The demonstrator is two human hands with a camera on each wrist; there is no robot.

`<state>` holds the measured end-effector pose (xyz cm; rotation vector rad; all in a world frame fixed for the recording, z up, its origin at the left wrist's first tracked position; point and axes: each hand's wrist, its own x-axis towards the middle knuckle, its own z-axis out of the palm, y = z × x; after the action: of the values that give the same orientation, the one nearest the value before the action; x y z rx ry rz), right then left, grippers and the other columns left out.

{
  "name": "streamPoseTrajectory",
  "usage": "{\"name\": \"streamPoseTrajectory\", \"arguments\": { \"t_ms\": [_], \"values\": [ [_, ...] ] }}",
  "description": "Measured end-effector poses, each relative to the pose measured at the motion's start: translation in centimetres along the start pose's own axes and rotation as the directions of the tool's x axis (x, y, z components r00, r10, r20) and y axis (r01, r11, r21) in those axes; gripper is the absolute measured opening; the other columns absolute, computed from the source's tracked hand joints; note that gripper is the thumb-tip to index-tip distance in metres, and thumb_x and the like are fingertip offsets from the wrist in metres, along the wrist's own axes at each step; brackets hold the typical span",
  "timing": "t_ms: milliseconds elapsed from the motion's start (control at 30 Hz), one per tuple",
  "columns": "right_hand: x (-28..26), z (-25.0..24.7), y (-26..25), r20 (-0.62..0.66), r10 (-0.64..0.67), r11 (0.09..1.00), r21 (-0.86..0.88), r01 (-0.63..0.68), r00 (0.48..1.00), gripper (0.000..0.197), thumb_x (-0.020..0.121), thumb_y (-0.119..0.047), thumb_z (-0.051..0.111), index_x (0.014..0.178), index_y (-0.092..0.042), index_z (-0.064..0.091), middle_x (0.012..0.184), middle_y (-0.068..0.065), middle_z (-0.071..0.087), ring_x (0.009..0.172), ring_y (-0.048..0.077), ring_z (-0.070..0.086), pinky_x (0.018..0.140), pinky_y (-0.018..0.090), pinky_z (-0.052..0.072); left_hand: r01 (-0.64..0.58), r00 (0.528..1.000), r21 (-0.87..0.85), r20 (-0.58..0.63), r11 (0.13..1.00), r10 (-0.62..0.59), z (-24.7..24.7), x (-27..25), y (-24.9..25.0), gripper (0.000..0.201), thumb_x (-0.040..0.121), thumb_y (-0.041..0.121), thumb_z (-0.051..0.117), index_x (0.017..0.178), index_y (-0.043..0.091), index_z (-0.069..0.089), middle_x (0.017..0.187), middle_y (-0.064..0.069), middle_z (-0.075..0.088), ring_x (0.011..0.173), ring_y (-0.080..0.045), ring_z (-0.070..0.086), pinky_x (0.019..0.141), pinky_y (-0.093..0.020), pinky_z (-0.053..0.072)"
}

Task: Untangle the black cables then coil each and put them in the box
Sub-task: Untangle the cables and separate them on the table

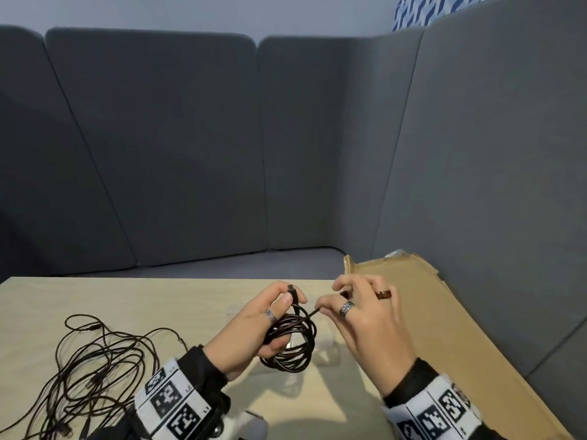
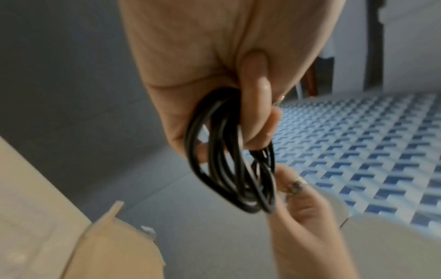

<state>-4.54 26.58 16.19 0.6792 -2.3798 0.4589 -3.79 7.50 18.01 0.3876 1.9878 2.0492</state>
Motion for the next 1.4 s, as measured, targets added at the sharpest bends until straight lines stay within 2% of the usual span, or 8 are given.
{"name": "streamPoseTrajectory", "arguments": {
  "t_ms": [100, 267, 400, 567, 667, 833, 1000, 1400],
  "values": [
    [0.2, 1.9, -0.9, 0.015, 0.268, 0.814, 0.531, -0.235, 0.963, 0.014, 0.090, -0.027, 0.055, 0.085, -0.026, 0.068, 0.084, -0.011, 0.063, 0.080, 0.002, 0.055, 0.075, 0.015, 0.041, -0.026, 0.997, -0.081, -0.074, 0.996, 0.020, 0.9, 0.3, 0.0, 0.022, 0.096, 0.034, 0.038, 0.097, 0.018, 0.053, 0.044, 0.006, 0.032, 0.036, -0.008, 0.020, 0.055, -0.028, 0.026],
    [0.6, 2.6, -2.4, 0.506, 0.482, -0.027, 0.824, -0.565, 0.715, 0.016, 0.090, -0.006, 0.056, 0.084, -0.013, 0.069, 0.079, 0.002, 0.071, 0.076, 0.012, 0.065, 0.071, 0.025, 0.053, -0.131, 0.935, 0.213, -0.298, 0.968, 0.192, 1.1, 1.1, -1.4, 0.021, 0.099, 0.027, 0.038, 0.088, 0.029, 0.056, 0.066, 0.011, 0.050, 0.055, -0.004, 0.047, 0.051, -0.017, 0.037],
    [0.9, 2.3, -2.8, 0.555, 0.434, -0.172, 0.825, -0.539, 0.710, 0.012, 0.091, -0.010, 0.054, 0.089, -0.009, 0.066, 0.078, 0.003, 0.071, 0.071, 0.012, 0.064, 0.071, 0.024, 0.053, -0.145, 0.917, 0.300, -0.316, 0.943, 0.242, 1.0, 1.4, -2.0, 0.019, 0.097, 0.035, 0.039, 0.086, 0.030, 0.053, 0.064, 0.013, 0.051, 0.058, -0.006, 0.046, 0.056, -0.020, 0.038],
    [0.9, 1.6, -3.9, 0.569, 0.301, 0.045, 0.793, -0.608, 0.765, 0.027, 0.088, -0.029, 0.057, 0.107, -0.009, 0.055, 0.071, -0.006, 0.062, 0.063, 0.005, 0.058, 0.069, 0.020, 0.047, -0.102, 0.934, 0.250, -0.309, 0.963, 0.179, 1.1, 1.7, -1.6, 0.017, 0.099, 0.023, 0.039, 0.091, 0.019, 0.053, 0.062, 0.006, 0.051, 0.050, -0.008, 0.045, 0.049, -0.021, 0.037],
    [0.5, 2.0, -3.7, 0.577, 0.235, 0.311, 0.718, -0.623, 0.782, 0.035, 0.084, -0.023, 0.068, 0.113, -0.020, 0.048, 0.073, -0.006, 0.050, 0.063, 0.003, 0.048, 0.062, 0.021, 0.044, -0.102, 0.928, 0.308, -0.312, 0.946, 0.202, 1.1, 1.8, -1.7, 0.016, 0.098, 0.024, 0.040, 0.090, 0.020, 0.054, 0.066, 0.002, 0.053, 0.053, -0.011, 0.047, 0.051, -0.025, 0.039],
    [0.1, 2.4, -2.1, 0.315, 0.264, 0.803, 0.451, -0.389, 0.911, 0.029, 0.089, -0.026, 0.057, 0.115, -0.027, 0.048, 0.100, -0.011, 0.043, 0.088, 0.006, 0.049, 0.085, 0.027, 0.046, -0.102, 0.906, 0.264, -0.374, 0.959, 0.199, 1.7, 1.4, -1.6, 0.016, 0.099, 0.026, 0.037, 0.089, 0.020, 0.048, 0.061, 0.005, 0.047, 0.047, -0.005, 0.043, 0.044, -0.017, 0.037],
    [-0.1, 1.0, -2.4, 0.226, 0.304, 0.879, 0.307, -0.364, 0.925, 0.022, 0.090, -0.036, 0.055, 0.084, -0.020, 0.041, 0.073, -0.009, 0.045, 0.066, 0.014, 0.049, 0.064, 0.030, 0.041, -0.119, 0.911, 0.033, -0.395, 0.992, 0.122, 2.4, 0.6, -1.6, 0.018, 0.099, 0.025, 0.037, 0.087, 0.014, 0.043, 0.068, -0.002, 0.049, 0.047, -0.003, 0.047, 0.046, -0.011, 0.038],
    [0.1, 0.2, -3.4, 0.429, 0.202, 0.883, 0.308, -0.353, 0.880, 0.018, 0.099, -0.028, 0.040, 0.087, -0.021, 0.052, 0.060, -0.012, 0.040, 0.056, 0.004, 0.042, 0.057, 0.018, 0.031, 0.003, 0.946, -0.035, -0.322, 0.999, -0.014, 1.5, 0.5, -1.3, 0.022, 0.097, 0.022, 0.041, 0.093, 0.014, 0.062, 0.053, 0.004, 0.041, 0.042, -0.008, 0.034, 0.043, -0.015, 0.028]
  ]
}}
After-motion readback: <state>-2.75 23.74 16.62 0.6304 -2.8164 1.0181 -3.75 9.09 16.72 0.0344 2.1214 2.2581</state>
